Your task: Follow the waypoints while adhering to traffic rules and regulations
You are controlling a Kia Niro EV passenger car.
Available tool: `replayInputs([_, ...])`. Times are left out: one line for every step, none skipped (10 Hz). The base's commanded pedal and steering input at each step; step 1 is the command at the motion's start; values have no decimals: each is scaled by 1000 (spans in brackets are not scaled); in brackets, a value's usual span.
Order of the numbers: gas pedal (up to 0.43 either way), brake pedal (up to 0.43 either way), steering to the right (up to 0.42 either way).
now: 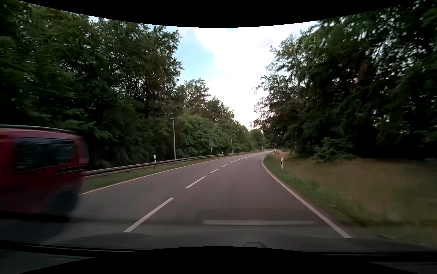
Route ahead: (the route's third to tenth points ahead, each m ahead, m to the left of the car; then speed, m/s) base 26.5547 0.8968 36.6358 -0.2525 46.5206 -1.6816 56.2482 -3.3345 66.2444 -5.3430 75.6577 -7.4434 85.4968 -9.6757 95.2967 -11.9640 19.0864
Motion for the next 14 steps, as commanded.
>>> replayInputs([79, 0, 14])
replayInputs([79, 0, 15])
replayInputs([79, 0, 15])
replayInputs([79, 0, 15])
replayInputs([79, 0, 15])
replayInputs([79, 0, 15])
replayInputs([79, 0, 15])
replayInputs([79, 0, 15])
replayInputs([67, 0, 15])
replayInputs([67, 0, 15])
replayInputs([67, 0, 15])
replayInputs([59, 0, 15])
replayInputs([47, 0, 15])
replayInputs([47, 0, 15])
